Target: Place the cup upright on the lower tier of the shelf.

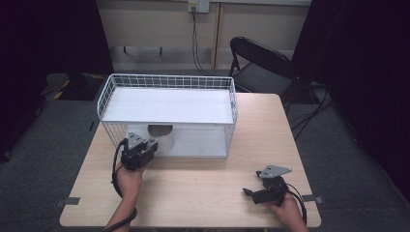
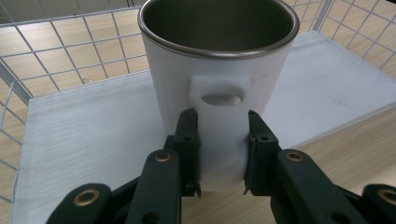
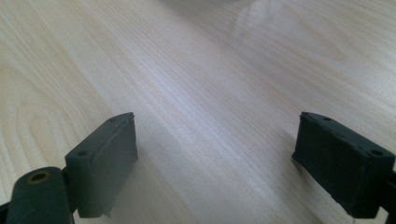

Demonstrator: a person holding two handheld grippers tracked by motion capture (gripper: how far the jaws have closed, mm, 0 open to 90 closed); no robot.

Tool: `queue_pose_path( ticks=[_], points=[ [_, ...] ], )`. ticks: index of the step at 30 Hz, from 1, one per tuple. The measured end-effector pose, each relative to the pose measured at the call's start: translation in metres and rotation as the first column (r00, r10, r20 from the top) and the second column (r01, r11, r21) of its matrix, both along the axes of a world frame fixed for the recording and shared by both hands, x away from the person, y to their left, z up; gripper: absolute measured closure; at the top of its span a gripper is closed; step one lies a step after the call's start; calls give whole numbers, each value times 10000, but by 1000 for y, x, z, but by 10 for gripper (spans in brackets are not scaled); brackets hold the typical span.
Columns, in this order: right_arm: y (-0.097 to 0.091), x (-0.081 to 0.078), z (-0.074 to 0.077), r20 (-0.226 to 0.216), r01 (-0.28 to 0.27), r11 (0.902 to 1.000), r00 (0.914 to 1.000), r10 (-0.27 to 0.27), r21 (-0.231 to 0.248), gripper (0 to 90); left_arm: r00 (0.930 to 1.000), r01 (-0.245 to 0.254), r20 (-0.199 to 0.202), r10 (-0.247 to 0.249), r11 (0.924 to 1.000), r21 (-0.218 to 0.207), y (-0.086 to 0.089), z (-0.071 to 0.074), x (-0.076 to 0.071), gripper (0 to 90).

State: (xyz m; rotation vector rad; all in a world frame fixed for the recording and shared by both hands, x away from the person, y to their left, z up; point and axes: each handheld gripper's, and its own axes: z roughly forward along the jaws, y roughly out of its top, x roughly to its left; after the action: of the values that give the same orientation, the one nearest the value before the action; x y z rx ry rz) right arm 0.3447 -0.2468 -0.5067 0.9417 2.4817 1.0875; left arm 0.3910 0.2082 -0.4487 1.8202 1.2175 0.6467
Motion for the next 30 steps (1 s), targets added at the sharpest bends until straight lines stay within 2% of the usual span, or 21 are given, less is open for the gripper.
queue_pose_path(
  ticks=[10, 14, 22, 26, 28, 30],
  points=[
    [0, 0, 0, 2, 4, 10000, 10000, -4, 0, 122, 9997, -233, -29, 233, 9997, -11, -4, 0, 6, 714],
    [0, 0, 0, 3, 5, 10000, 10000, -5, -1, 122, 9995, -295, -54, 296, 9994, 163, -7, 0, 9, 714],
    [0, 0, 0, 4, 5, 10000, 10000, -5, 0, 122, 9992, -386, -117, 388, 9990, 203, -6, 1, 14, 711],
    [0, 0, 0, 1, 0, 10000, 10000, 0, -1, 122, 9987, -472, -169, 473, 9988, 90, -6, 0, 13, 704],
    [0, 0, 0, 2, 5, 10000, 10000, -5, -1, 122, 9984, -537, -166, 538, 9985, 100, -6, 1, 13, 674],
    [0, 0, 0, 3, 6, 10000, 10000, -6, 0, 122, 9975, -644, -302, 645, 9979, 26, -3, 0, 12, 601]
  ],
)
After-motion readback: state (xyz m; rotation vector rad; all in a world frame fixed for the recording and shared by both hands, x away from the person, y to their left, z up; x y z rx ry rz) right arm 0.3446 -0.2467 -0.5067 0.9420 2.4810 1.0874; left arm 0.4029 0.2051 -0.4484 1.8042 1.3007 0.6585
